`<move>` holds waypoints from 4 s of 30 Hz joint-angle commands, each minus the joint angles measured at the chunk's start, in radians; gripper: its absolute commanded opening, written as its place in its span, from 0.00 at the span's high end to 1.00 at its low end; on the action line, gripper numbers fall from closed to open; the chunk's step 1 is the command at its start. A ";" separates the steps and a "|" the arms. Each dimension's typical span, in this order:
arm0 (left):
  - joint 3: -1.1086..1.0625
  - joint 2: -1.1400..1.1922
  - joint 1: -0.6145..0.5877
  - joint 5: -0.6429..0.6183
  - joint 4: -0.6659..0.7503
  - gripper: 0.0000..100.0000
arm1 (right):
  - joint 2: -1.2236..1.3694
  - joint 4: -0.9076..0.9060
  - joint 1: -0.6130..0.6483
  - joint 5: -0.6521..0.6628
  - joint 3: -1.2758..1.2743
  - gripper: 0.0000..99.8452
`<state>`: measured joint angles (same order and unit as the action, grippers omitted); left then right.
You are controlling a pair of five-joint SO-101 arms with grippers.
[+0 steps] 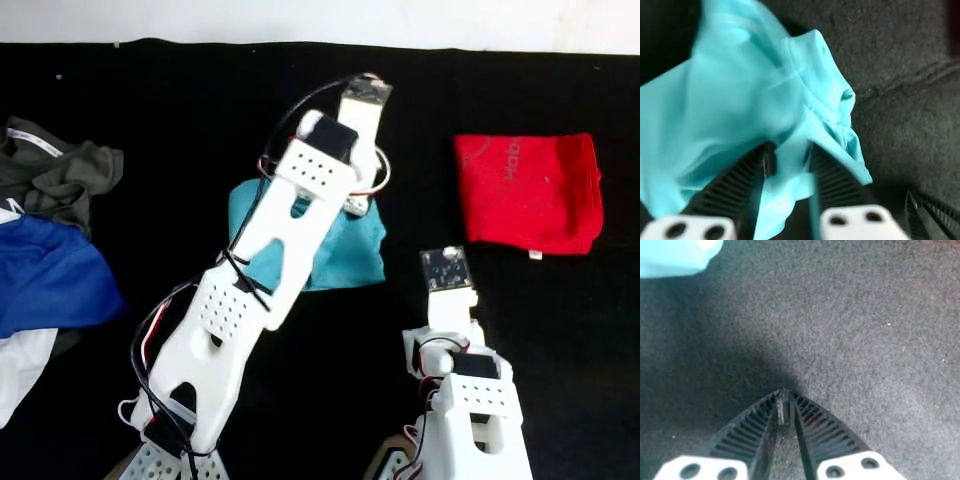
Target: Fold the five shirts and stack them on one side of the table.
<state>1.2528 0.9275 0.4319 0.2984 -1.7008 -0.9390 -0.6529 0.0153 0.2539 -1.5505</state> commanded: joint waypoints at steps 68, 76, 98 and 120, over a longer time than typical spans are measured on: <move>-0.300 -0.053 -0.404 -0.147 0.238 0.99 | 0.217 -0.378 0.157 -0.014 0.845 0.99; -0.306 -0.050 -0.404 -0.149 0.238 0.99 | 0.561 -0.363 0.390 -0.141 1.003 0.99; -0.300 -0.059 -0.449 -0.149 0.215 0.99 | 0.687 -0.401 0.208 -0.041 0.926 0.99; -1.104 -0.745 -0.205 -0.229 0.307 0.99 | 1.053 -0.243 0.170 -0.049 1.469 0.99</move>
<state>0.3828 0.2892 0.2018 0.0974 -1.5766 -0.0138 -0.9106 0.1964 0.2018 -0.2279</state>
